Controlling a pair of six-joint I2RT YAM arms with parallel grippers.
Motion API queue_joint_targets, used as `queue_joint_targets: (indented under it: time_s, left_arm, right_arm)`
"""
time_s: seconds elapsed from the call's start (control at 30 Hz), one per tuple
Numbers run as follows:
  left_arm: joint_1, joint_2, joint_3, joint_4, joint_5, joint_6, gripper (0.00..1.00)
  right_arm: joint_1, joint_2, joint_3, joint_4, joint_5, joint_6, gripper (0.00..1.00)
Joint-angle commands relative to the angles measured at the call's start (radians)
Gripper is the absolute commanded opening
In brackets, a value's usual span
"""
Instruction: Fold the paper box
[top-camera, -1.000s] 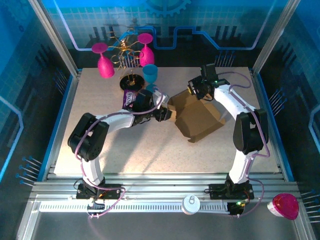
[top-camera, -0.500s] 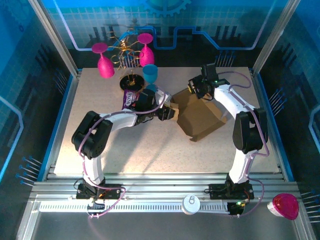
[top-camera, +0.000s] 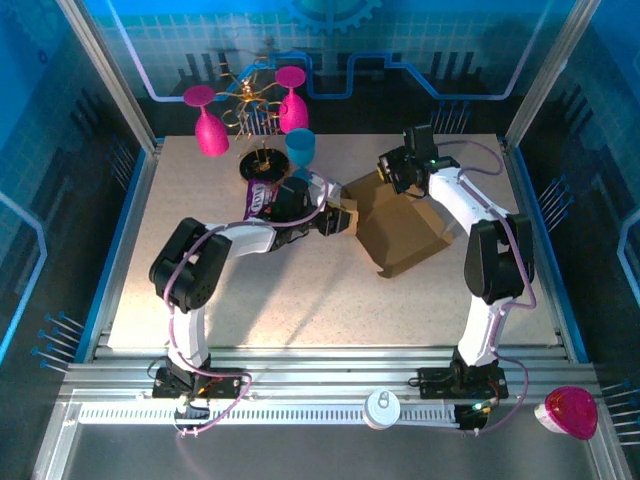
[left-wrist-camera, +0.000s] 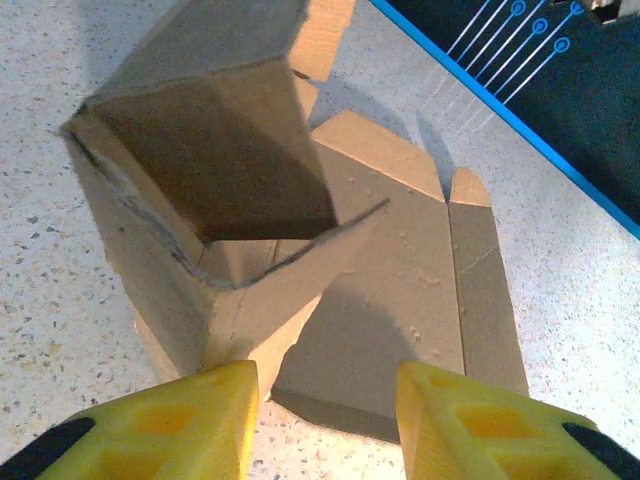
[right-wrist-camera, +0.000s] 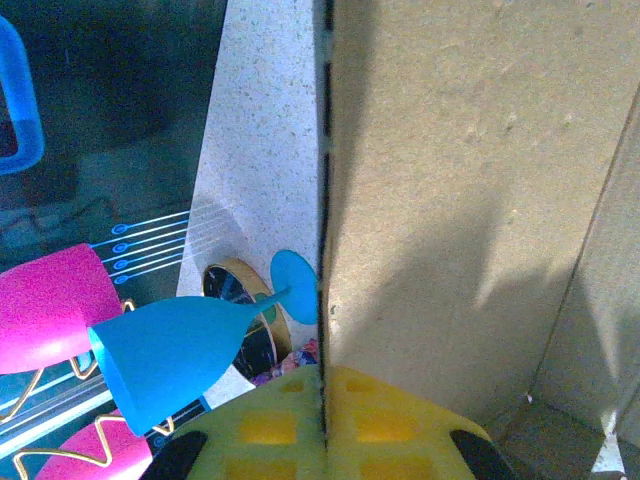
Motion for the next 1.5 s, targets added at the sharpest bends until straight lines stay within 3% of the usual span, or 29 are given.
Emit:
queue_joint_targets:
  time_s: [0.0, 0.2, 0.47, 0.8, 1.47]
  left_arm:
    - [0.014, 0.046, 0.039, 0.06, 0.028, -0.043, 0.44]
    - [0.022, 0.072, 0.078, 0.062, 0.036, -0.059, 0.44]
    - [0.021, 0.098, 0.104, 0.082, 0.034, -0.092, 0.34]
    - [0.023, 0.111, 0.088, 0.119, 0.017, -0.144, 0.44]
    - [0.044, 0.175, 0.17, 0.142, -0.021, -0.253, 0.38]
  right_arm:
    - [0.003, 0.024, 0.033, -0.025, -0.072, 0.008, 0.0]
    - [0.002, 0.036, 0.037, -0.016, -0.078, 0.015, 0.0]
    - [0.002, 0.043, 0.036, -0.003, -0.072, 0.029, 0.0]
    - [0.003, 0.037, -0.045, 0.175, -0.049, 0.089, 0.0]
    - [0.016, 0.048, -0.16, 0.354, -0.043, 0.113, 0.0]
